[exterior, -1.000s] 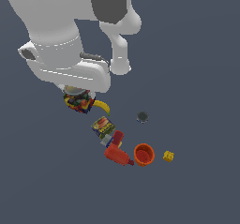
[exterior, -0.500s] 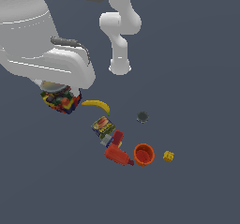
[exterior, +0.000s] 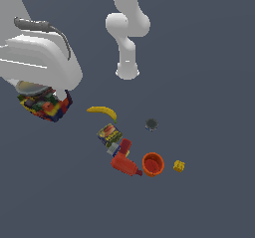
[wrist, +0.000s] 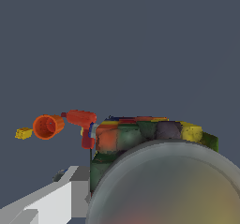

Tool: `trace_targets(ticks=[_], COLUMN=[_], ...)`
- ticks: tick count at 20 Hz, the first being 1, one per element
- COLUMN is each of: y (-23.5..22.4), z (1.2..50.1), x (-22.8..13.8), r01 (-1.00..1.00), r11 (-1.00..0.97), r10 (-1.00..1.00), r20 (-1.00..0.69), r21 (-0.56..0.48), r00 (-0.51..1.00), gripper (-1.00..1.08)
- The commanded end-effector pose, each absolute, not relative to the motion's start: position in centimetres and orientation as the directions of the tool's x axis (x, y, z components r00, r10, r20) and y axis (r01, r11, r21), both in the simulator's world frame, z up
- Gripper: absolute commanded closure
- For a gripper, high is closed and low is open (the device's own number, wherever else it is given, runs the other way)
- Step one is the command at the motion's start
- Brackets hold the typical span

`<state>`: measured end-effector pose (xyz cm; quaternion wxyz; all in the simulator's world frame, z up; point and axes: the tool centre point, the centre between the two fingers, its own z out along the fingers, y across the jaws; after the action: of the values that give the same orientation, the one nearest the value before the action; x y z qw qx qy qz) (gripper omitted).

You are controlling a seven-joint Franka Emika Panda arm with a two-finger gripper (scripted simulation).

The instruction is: Pick up a designated object from a clutter of objects.

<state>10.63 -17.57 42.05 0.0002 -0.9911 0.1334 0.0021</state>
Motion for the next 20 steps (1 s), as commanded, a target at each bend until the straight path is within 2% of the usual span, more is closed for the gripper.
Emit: trace_targets(ticks=[1,20], y=[-18.1,-20.1], z=[43.0,46.1], x=[11.2,13.5], r01=[-0.264,-0.265], r11=[-0.964,-0.964], r10=[-0.264,-0.265], r20=[0.000,0.000], r21=[0.000,0.000], r00=[0.964,0.964], gripper=[1.08,1.08])
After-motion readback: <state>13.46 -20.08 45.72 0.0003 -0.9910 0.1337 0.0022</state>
